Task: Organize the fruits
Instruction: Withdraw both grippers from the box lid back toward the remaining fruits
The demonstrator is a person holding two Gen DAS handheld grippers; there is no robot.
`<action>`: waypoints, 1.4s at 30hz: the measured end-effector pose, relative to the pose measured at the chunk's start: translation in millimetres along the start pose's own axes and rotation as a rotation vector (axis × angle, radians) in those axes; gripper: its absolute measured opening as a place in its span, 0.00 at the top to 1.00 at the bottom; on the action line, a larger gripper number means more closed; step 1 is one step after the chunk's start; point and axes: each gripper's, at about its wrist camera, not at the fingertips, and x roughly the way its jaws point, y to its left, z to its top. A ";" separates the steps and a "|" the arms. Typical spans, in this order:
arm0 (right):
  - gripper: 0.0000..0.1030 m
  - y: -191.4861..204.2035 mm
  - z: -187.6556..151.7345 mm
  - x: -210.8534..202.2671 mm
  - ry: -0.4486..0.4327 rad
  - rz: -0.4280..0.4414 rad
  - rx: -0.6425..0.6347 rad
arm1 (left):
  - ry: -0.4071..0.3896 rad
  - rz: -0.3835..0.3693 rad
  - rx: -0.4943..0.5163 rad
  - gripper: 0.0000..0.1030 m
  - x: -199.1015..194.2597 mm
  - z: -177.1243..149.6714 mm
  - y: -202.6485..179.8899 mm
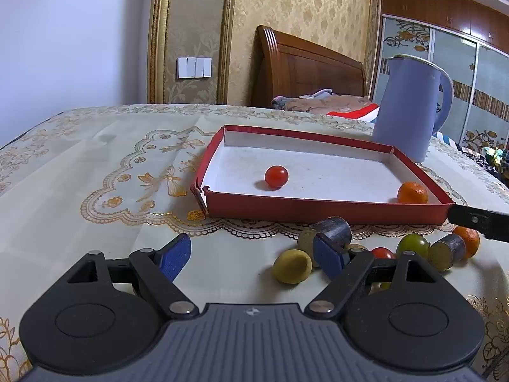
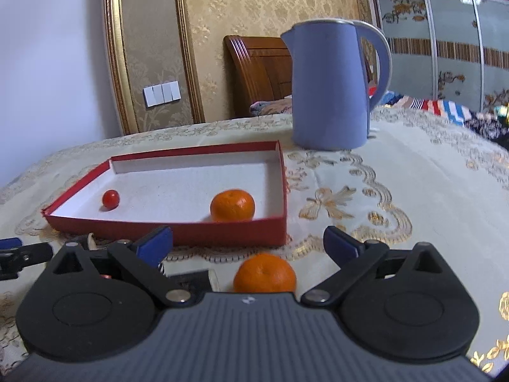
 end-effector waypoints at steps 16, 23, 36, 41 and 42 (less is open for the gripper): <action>0.00 -4.7 -4.9 -10.2 0.020 -0.031 -0.013 | 0.035 0.050 0.064 0.18 5.9 -0.5 -11.7; 0.00 -6.4 -6.9 -9.2 0.043 -0.021 -0.014 | 0.043 0.041 0.070 0.17 7.6 -0.4 -12.1; 0.00 -27.1 -12.2 -31.3 0.038 -0.089 -0.015 | 0.066 0.020 0.061 0.16 10.3 -1.0 -9.9; 0.00 -34.9 -17.2 -35.0 0.061 -0.097 -0.039 | 0.069 0.014 0.056 0.16 10.9 -0.9 -9.2; 0.00 -34.4 -15.9 -33.7 0.060 -0.105 -0.040 | 0.072 0.014 0.055 0.16 11.5 -0.9 -8.9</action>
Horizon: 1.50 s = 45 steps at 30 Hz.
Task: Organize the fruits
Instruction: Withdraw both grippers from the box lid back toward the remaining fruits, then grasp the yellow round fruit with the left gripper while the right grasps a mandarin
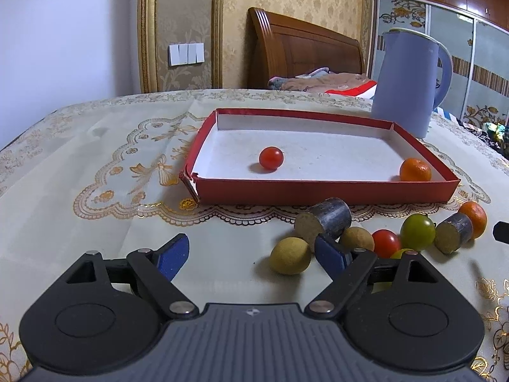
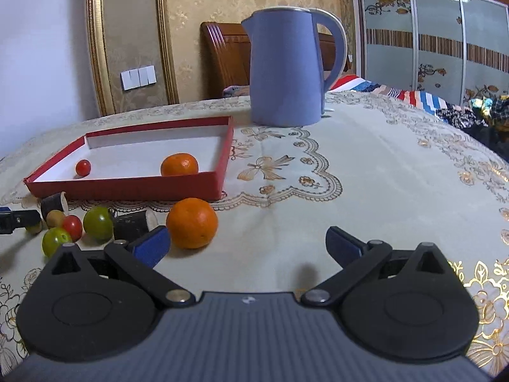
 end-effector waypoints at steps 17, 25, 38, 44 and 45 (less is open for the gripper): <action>0.03 27.6 23.0 56.0 0.115 0.003 -0.081 | 0.005 -0.003 -0.003 0.16 0.3 0.0 -0.5; 0.15 26.7 25.3 58.5 0.099 0.034 -0.063 | 0.020 0.005 -0.002 0.16 2.8 -0.6 -1.0; 0.48 34.5 18.7 46.4 0.080 0.103 -0.114 | 0.039 0.006 -0.003 0.16 4.8 0.2 -0.7; 0.48 35.1 18.6 46.3 0.076 0.100 -0.119 | 0.020 -0.011 0.006 0.16 1.7 -0.6 -2.1; 0.48 34.5 18.6 46.3 0.077 0.103 -0.116 | 0.019 -0.012 0.009 0.16 1.6 -0.5 -2.6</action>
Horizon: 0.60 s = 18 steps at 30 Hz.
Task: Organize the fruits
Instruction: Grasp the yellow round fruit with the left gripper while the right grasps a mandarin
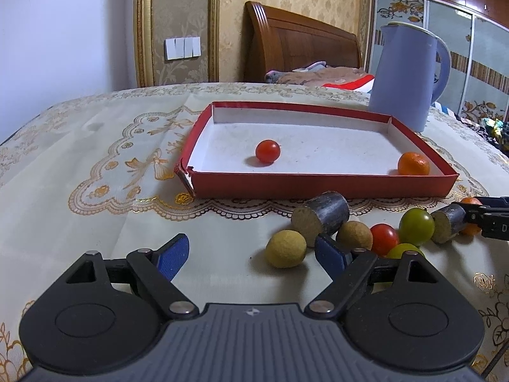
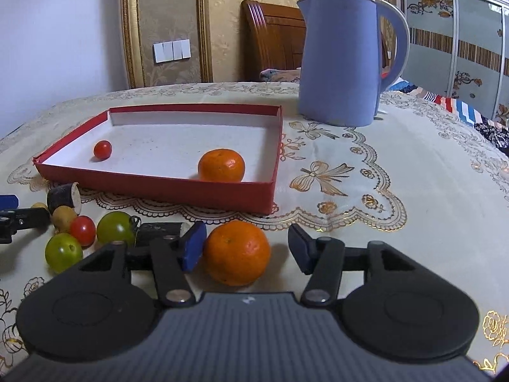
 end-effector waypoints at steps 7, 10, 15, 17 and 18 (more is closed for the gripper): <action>0.46 -9.0 0.2 3.3 0.015 0.028 0.049 | 0.014 -0.005 0.034 0.16 3.4 1.3 -5.5; 0.46 -8.7 -0.3 3.1 0.015 0.028 0.049 | 0.005 -0.014 0.063 0.16 2.2 0.8 -9.2; 0.41 -8.9 -0.6 3.3 0.019 0.022 0.057 | 0.014 -0.021 0.099 0.17 3.6 0.7 -14.7; 0.40 -10.3 -0.5 3.6 0.022 0.027 0.066 | 0.024 -0.027 0.110 0.25 5.4 1.1 -15.4; 0.40 -10.3 -0.7 3.6 0.023 0.027 0.066 | 0.034 -0.037 0.114 0.31 6.8 1.3 -15.8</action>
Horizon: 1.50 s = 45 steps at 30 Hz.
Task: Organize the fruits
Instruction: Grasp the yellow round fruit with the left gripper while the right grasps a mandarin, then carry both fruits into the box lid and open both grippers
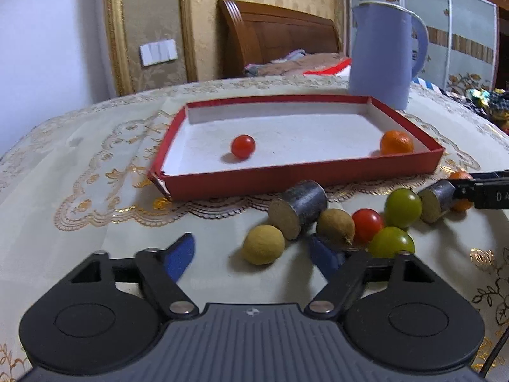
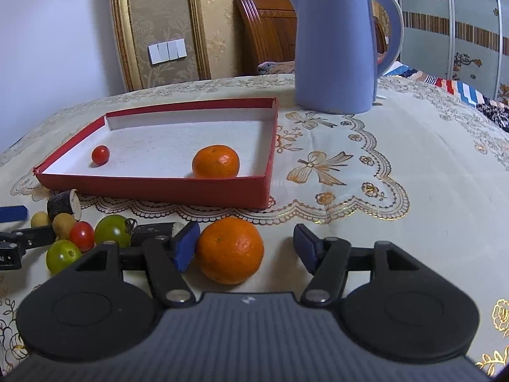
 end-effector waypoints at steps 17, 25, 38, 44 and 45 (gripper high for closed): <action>0.60 7.4 -8.0 -10.5 0.018 0.022 -0.044 | -0.005 -0.035 0.009 0.56 -2.2 -1.6 -2.4; 0.55 10.6 -6.1 -7.9 0.025 0.028 -0.058 | -0.009 -0.047 0.018 0.65 -2.7 -1.4 -2.5; 0.61 11.5 -6.0 -7.1 0.004 0.025 -0.066 | -0.016 -0.045 -0.017 0.74 -3.9 -1.7 2.7; 0.62 6.4 -6.5 -13.4 -0.035 0.016 -0.039 | -0.018 -0.040 -0.019 0.74 -4.8 -1.6 2.8; 0.62 5.8 -6.6 -14.2 -0.039 0.016 -0.036 | -0.019 -0.039 -0.023 0.74 -4.9 -1.8 3.4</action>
